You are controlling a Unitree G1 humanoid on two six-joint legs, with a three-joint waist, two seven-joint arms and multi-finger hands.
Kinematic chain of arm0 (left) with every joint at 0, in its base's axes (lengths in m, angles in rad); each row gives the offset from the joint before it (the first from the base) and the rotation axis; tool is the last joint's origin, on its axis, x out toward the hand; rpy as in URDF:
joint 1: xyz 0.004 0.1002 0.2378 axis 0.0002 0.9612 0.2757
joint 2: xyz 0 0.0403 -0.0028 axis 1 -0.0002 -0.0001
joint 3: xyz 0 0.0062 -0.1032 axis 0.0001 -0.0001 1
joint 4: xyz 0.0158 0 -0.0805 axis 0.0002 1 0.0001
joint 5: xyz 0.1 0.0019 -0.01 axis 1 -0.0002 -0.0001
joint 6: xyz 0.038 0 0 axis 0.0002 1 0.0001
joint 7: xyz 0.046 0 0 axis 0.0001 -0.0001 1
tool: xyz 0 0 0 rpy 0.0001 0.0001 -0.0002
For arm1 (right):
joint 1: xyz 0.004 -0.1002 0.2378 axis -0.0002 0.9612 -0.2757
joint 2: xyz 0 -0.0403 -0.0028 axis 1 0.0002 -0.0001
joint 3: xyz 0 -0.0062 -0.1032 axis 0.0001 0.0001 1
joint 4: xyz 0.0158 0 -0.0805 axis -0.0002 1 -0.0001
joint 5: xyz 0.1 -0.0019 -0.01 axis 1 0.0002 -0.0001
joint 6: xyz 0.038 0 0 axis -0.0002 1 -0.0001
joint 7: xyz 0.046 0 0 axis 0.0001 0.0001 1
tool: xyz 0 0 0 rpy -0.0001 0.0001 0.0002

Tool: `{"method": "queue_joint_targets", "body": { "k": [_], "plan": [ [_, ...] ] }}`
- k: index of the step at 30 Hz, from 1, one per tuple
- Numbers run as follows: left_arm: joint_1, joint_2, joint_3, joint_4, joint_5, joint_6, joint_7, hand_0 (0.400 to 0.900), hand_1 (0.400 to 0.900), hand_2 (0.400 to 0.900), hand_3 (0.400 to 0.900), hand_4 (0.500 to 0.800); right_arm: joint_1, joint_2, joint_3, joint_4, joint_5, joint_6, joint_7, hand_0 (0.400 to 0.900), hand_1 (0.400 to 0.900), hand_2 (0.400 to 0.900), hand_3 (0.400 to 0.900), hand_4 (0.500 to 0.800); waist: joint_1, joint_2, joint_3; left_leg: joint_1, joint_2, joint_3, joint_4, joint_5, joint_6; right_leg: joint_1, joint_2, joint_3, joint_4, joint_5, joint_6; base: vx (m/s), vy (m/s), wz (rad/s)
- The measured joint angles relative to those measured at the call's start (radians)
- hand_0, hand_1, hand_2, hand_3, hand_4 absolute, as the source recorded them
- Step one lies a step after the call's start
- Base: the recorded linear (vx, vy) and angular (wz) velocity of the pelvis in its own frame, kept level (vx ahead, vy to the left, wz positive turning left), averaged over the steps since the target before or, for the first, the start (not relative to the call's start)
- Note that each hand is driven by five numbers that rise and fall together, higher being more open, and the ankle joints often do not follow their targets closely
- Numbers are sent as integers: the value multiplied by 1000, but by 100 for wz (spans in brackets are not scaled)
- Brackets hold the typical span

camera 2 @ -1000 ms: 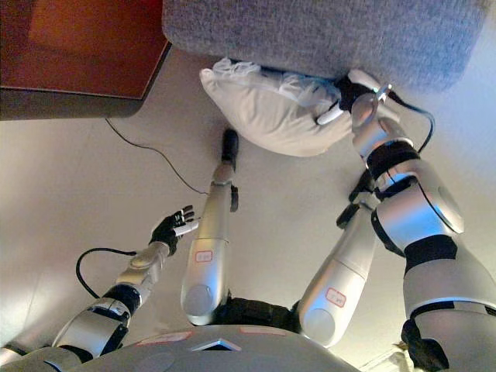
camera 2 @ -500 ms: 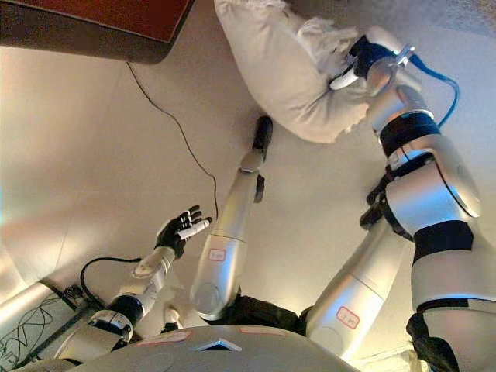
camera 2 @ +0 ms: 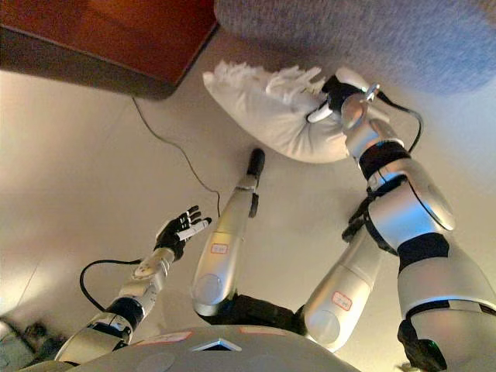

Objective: Pick up the pillow and put it on the sofa.

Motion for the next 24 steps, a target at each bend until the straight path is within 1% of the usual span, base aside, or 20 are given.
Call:
{"method": "queue_joint_targets", "body": {
  "k": [1, 2, 3, 4, 5, 7, 8, 9, 10, 13, 14, 15, 18, 20, 22, 23, 24],
  "plan": [
    [1, 6, 18, 10, 2, 25, 8, 900, 900, 900, 900, 800, 44, -4, -1, -51, 0, 0, 13, 400, 400, 400, 400, 500, -11, -16, -1, 64, 17, 16, -22, -4, -4, 57, 0, -17, -18, 0, 0, 220, -86, -24],
    [7, 11, 27, 18, 4, 37, 17, 900, 900, 900, 900, 800, 73, -12, -1, -95, 0, -1, 23, 400, 400, 400, 400, 500, -13, -27, -6, 102, 31, 29, -33, -8, -7, 90, 0, -32, -29, 1, -2, 210, -53, -21],
    [7, 13, 31, 18, 4, 44, 19, 900, 900, 900, 900, 800, 83, -18, -1, -117, 0, 1, 27, 400, 400, 400, 400, 500, -17, -31, -7, 118, 36, 33, -37, -10, -8, 104, 0, -37, -31, 1, -2, 201, -53, -19],
    [18, 19, 64, 19, 12, 78, 20, 900, 900, 900, 900, 800, 132, -46, -2, -219, 0, 3, 49, 400, 400, 400, 400, 500, -39, -49, -13, 173, 52, 45, -59, -14, -11, 158, 2, -56, -45, 3, -5, 213, -64, -18],
    [25, 21, 81, 22, 13, 101, 22, 900, 900, 900, 900, 800, 164, -68, -2, -288, 0, 2, 65, 400, 400, 400, 400, 500, -47, -60, -18, 211, 62, 57, -73, -15, -10, 191, 10, -58, -56, 2, -6, 204, -79, -15],
    [51, 27, 96, 20, 19, 112, 27, 900, 900, 900, 900, 800, 187, -80, -4, -342, 0, 2, 84, 400, 400, 400, 400, 500, -66, -85, -41, 249, 76, 74, -89, -21, -16, 215, 18, -57, -69, 2, -8, 186, -92, -12],
    [56, 25, 109, 32, 21, 133, 28, 900, 900, 900, 900, 800, 221, -112, -12, -411, 0, 2, 103, 400, 400, 400, 400, 500, -78, -91, -50, 289, 85, 80, -107, -21, -17, 257, 29, -63, -89, 6, -13, 249, -115, -15],
    [69, 25, 111, 32, 23, 133, 28, 900, 900, 900, 900, 800, 236, -132, -20, -432, 0, 2, 117, 400, 400, 400, 400, 500, -87, -102, -71, 310, 94, 88, -122, -23, -19, 269, 36, -61, -98, 5, -14, 271, -97, -14],
    [71, 14, 138, 42, 49, 137, 26, 900, 900, 900, 900, 800, 257, -151, -40, -469, 0, 2, 141, 400, 400, 400, 400, 500, -91, -102, -71, 345, 101, 94, -141, -21, -20, 306, 47, -68, -119, 7, -13, 289, -111, -12],
    [91, 10, 152, 69, 89, 138, 28, 900, 900, 900, 900, 800, 304, -196, -51, -530, 0, 2, 172, 400, 400, 400, 400, 500, -96, -106, -84, 440, 116, 111, -180, -21, -20, 393, 64, -77, -160, 8, -9, 244, -125, -2],
    [105, 10, 161, 81, 120, 138, 27, 900, 900, 900, 900, 800, 350, -228, -73, -594, 3, 2, 195, 400, 400, 400, 400, 500, -96, -106, -111, 481, 124, 118, -210, -21, -22, 434, 74, -87, -190, 8, -8, 208, -124, 3],
    [124, 11, 169, 84, 134, 137, 27, 900, 900, 900, 900, 800, 370, -236, -81, -616, 19, 1, 201, 400, 400, 400, 400, 500, -99, -110, -139, 491, 127, 120, -222, -21, -22, 444, 78, -91, -202, 8, -7, 205, -142, 5],
    [136, 13, 178, 119, 196, 137, 27, 900, 900, 900, 900, 800, 402, -266, -116, -657, 76, 1, 236, 400, 400, 400, 400, 500, -116, -107, -173, 555, 137, 116, -269, -12, -36, 524, 92, -117, -251, 11, 1, 153, -167, 4],
    [156, 14, 179, 122, 218, 139, 26, 900, 900, 900, 900, 800, 411, -287, -126, -706, 105, -1, 240, 400, 400, 400, 400, 500, -121, -110, -204, 562, 140, 118, -281, -11, -38, 534, 99, -114, -260, 9, 4, 104, -190, 11],
    [154, 16, 181, 130, 232, 143, 26, 900, 900, 900, 900, 800, 415, -301, -144, -739, 123, -4, 241, 400, 400, 400, 400, 500, -122, -109, -205, 578, 146, 117, -289, -9, -40, 551, 109, -111, -266, 8, 5, 71, -223, 8],
    [154, 18, 181, 133, 241, 153, 26, 900, 900, 900, 900, 800, 416, -305, -153, -742, 142, -17, 241, 400, 400, 400, 400, 500, -124, -110, -206, 594, 150, 113, -298, -6, -46, 567, 114, -109, -268, 5, 7, 39, -212, -3],
    [153, 19, 182, 141, 244, 154, 26, 900, 900, 900, 900, 800, 416, -309, -157, -742, 151, -24, 241, 400, 400, 400, 400, 500, -124, -111, -210, 600, 153, 110, -302, -7, -45, 576, 123, -106, -271, 2, 7, 40, -231, -11]
  ]
}}
